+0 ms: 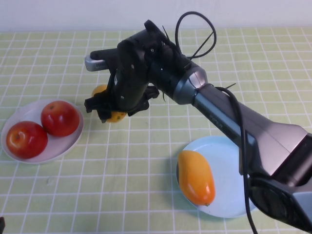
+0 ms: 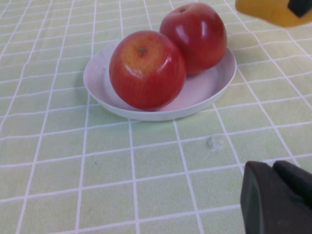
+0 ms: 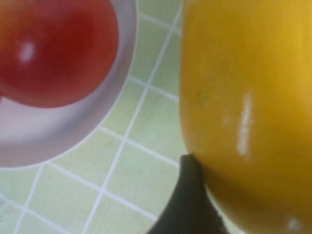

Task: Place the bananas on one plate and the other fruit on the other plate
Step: Put another type of fruit in the right plate

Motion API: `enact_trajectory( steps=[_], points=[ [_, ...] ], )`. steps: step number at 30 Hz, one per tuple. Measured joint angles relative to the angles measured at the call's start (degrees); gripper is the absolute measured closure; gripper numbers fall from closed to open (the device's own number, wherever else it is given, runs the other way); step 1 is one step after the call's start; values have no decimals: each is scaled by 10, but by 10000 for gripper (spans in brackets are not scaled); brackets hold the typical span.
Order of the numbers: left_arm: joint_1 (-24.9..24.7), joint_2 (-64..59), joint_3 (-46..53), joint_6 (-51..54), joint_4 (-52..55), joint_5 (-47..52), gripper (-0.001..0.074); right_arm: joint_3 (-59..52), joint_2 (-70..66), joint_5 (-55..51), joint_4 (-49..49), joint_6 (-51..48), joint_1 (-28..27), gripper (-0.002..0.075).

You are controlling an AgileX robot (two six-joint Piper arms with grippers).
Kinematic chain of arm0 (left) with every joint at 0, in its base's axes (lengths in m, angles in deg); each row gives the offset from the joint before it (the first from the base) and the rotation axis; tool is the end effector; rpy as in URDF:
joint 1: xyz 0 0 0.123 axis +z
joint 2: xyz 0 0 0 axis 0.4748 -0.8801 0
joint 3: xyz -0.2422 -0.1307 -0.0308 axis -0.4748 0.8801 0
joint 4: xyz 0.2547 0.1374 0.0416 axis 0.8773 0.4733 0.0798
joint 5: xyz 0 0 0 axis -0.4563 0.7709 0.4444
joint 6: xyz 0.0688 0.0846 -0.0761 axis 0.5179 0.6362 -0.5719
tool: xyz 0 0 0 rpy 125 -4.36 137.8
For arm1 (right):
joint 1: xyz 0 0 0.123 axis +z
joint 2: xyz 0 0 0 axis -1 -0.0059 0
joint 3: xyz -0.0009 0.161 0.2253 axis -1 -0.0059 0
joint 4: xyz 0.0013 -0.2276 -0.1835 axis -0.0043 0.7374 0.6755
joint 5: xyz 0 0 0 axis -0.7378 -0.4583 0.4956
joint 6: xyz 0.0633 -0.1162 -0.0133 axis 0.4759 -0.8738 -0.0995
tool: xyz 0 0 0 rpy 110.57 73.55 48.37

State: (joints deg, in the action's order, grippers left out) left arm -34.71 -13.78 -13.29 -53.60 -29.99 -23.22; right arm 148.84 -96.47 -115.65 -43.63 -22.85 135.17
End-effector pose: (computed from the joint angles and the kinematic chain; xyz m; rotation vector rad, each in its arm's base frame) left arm 0.1407 -0.0187 0.1578 0.2117 1.8631 -0.0297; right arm 0.4113 0.4231 0.2092 -0.5383 2.6559 0.4159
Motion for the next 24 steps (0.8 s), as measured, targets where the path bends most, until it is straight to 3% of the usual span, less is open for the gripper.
enact_trajectory(
  steps=[13, 19, 24],
  points=[
    [0, 0, 0, 0, 0, 0, 731, -36, 119, -6, 52, -42, 29, 260],
    [0, 0, 0, 0, 0, 0, 731, -206, 241, -6, 75, -45, 31, 260],
    [0, 0, 0, 0, 0, 0, 731, -430, 392, 11, 79, -22, 27, 260]
  ],
)
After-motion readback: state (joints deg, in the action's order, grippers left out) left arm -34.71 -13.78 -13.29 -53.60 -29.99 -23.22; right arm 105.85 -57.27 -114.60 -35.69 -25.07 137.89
